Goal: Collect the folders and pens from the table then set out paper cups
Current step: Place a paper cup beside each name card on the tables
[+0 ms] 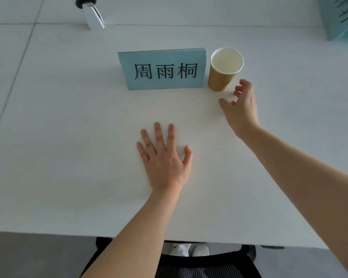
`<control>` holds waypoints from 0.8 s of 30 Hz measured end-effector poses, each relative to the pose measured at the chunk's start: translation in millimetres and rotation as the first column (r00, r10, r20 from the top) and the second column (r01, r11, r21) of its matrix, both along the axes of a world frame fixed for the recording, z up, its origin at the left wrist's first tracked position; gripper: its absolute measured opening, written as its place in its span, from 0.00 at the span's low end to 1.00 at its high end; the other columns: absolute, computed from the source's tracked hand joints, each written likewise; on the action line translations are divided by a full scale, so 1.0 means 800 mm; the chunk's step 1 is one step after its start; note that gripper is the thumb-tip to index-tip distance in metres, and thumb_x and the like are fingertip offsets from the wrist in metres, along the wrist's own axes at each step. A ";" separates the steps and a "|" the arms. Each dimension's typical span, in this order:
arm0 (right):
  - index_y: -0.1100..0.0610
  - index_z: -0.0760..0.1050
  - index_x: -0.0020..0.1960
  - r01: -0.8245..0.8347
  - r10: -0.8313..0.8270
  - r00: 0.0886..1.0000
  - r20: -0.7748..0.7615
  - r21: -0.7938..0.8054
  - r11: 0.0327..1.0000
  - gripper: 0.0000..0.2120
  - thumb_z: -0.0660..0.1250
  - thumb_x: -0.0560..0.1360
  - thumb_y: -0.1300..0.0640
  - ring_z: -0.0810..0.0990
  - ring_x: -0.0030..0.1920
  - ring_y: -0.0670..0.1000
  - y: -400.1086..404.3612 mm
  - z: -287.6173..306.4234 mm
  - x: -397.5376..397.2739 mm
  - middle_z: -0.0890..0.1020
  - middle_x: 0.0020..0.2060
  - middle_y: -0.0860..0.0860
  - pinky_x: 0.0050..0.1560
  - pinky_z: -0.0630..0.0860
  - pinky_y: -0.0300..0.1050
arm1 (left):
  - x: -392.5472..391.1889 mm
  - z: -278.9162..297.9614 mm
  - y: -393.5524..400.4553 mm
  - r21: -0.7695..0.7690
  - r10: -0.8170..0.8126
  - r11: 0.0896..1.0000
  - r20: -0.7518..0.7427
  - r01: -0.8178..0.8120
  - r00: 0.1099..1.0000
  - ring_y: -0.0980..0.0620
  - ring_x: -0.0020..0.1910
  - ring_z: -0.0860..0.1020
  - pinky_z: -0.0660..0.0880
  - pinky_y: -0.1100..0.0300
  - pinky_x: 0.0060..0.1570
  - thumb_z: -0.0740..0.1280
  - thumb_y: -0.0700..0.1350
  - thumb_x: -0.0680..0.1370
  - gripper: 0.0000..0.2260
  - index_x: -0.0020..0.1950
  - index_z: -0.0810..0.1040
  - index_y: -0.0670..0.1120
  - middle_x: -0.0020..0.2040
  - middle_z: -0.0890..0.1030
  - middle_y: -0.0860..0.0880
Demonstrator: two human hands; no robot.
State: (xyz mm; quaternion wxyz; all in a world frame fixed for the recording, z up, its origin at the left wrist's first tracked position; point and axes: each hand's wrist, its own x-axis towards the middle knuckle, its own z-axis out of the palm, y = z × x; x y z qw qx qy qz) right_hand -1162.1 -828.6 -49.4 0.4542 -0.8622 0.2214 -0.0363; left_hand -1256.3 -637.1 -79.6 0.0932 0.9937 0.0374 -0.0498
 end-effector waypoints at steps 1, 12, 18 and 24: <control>0.59 0.58 0.73 0.003 -0.003 1.000 -0.009 -0.003 1.000 0.31 0.67 0.74 0.59 0.69 0.67 0.53 -0.001 0.001 -0.017 0.69 0.67 0.56 0.68 0.68 0.53 | 0.000 0.000 0.001 -0.002 -0.007 1.000 -0.006 0.007 1.000 0.38 0.79 0.45 0.43 0.41 0.76 0.49 0.64 0.77 0.32 0.80 0.55 0.55 0.81 0.51 0.47; 0.57 0.65 0.71 -0.125 0.117 0.978 -0.172 -0.037 0.991 0.20 0.61 0.79 0.59 0.71 0.67 0.55 -0.024 0.048 -0.240 0.71 0.68 0.53 0.68 0.69 0.51 | 0.000 0.050 -0.012 -0.053 -0.047 0.998 -0.317 0.032 0.947 0.38 0.79 0.43 0.49 0.42 0.76 0.57 0.53 0.81 0.30 0.80 0.50 0.49 0.81 0.43 0.49; 0.52 0.66 0.68 -0.144 0.138 0.972 -0.193 -0.021 0.989 0.17 0.60 0.80 0.56 0.73 0.63 0.51 -0.103 0.089 -0.362 0.75 0.62 0.46 0.64 0.71 0.48 | -0.119 0.086 -0.096 -0.245 -0.191 0.962 -0.290 0.121 0.938 0.42 0.79 0.48 0.55 0.51 0.74 0.61 0.45 0.80 0.24 0.76 0.63 0.42 0.81 0.53 0.46; 0.57 0.73 0.61 -0.060 0.058 0.988 -0.144 -0.010 0.998 0.12 0.62 0.78 0.59 0.80 0.54 0.54 -0.225 0.130 -0.514 0.81 0.54 0.49 0.58 0.76 0.51 | -0.259 0.154 -0.237 -0.524 -0.233 0.840 -0.108 0.144 0.966 0.49 0.72 0.65 0.60 0.62 0.66 0.63 0.40 0.79 0.14 0.65 0.74 0.43 0.69 0.71 0.47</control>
